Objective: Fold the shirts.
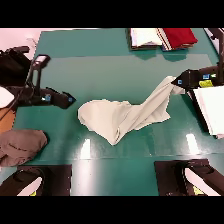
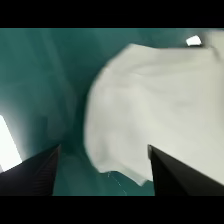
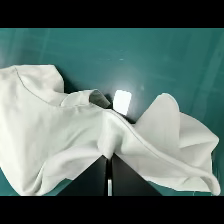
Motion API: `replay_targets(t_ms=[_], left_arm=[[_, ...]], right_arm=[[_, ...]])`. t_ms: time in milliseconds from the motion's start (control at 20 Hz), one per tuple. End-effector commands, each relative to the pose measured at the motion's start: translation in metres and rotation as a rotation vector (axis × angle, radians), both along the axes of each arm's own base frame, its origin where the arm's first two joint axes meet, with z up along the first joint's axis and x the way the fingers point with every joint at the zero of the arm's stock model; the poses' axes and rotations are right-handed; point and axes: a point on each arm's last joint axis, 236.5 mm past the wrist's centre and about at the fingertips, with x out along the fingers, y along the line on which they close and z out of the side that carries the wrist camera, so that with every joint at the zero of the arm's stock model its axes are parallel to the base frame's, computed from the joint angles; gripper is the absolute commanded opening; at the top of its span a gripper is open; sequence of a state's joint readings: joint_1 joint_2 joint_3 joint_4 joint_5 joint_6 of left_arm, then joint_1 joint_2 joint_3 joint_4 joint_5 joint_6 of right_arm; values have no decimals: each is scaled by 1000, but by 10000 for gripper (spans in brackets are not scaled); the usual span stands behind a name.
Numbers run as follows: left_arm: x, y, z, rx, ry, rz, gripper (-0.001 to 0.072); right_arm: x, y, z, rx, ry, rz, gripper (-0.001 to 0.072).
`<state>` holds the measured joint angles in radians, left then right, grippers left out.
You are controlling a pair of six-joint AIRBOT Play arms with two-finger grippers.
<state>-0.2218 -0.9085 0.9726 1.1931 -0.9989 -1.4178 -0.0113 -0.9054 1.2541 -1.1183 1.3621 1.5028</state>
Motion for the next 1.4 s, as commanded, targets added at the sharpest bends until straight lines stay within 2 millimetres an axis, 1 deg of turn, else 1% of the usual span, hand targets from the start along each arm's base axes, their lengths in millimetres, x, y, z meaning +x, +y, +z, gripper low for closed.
replay_targets(t_ms=[0,50,150,200,300,350,400,500,550,600,650,700,750,800,850,900,950,1000,1050,1100,1150,1200,1250,1300,1350], left_arm=[[19,22,-46,-17,149,70,641],[15,10,-62,-45,217,22,642],[7,-21,-85,-141,317,-92,642],[6,-29,-97,-171,354,-117,642],[6,-31,-123,-179,434,-107,642],[3,-32,-132,-183,467,-108,642],[-1,-35,-136,-198,500,-115,642],[-4,-40,-130,-220,512,-127,639],[-3,-41,-126,-225,508,-135,472],[-1,-42,-120,-227,497,-143,261],[2,-43,-111,-230,483,-154,86],[6,-45,-98,-231,456,-171,26],[14,-46,-77,-232,400,-182,26],[25,-46,-43,-235,300,-188,26],[36,-43,-3,-220,176,-189,26],[43,-40,51,-211,23,-190,26],[45,-35,106,-189,-136,-188,26],[37,-28,168,-168,-306,-185,27],[22,-20,229,-148,-473,-174,26],[2,-11,283,-140,-612,-151,26],[-25,0,334,-141,-747,-113,26],[-53,9,374,-146,-856,-84,26],[-80,18,406,-151,-950,-55,26],[-107,27,432,-157,-1031,-28,26],[-129,34,450,-162,-1093,-6,26]], right_arm=[[7,-1,2,6,-28,-16,16],[8,-1,3,6,-31,-17,16],[9,-2,3,6,-37,-20,16],[9,-1,3,6,-36,-20,16],[9,-1,3,6,-36,-20,16],[9,-1,3,6,-36,-20,16],[9,-1,3,6,-36,-20,16],[10,-2,4,7,-39,-21,16],[11,-2,5,8,-45,-24,16],[13,-2,6,9,-55,-28,16],[16,-2,10,11,-71,-34,16],[18,-3,17,12,-91,-35,16],[21,-3,29,12,-125,-38,16],[25,-4,49,13,-181,-41,16],[27,-5,75,5,-249,-38,16],[26,-6,102,-4,-318,-35,16],[23,-6,134,-7,-396,-32,16],[18,-6,164,-11,-473,-27,16],[9,-6,197,-14,-552,-27,16],[0,-5,225,-15,-623,-26,16],[-13,-5,252,-16,-692,-24,16],[-25,-5,273,-20,-744,-20,16],[-38,-6,289,-33,-787,-21,16],[-48,-10,300,-56,-814,-28,16],[-56,-14,307,-79,-832,-37,16]])
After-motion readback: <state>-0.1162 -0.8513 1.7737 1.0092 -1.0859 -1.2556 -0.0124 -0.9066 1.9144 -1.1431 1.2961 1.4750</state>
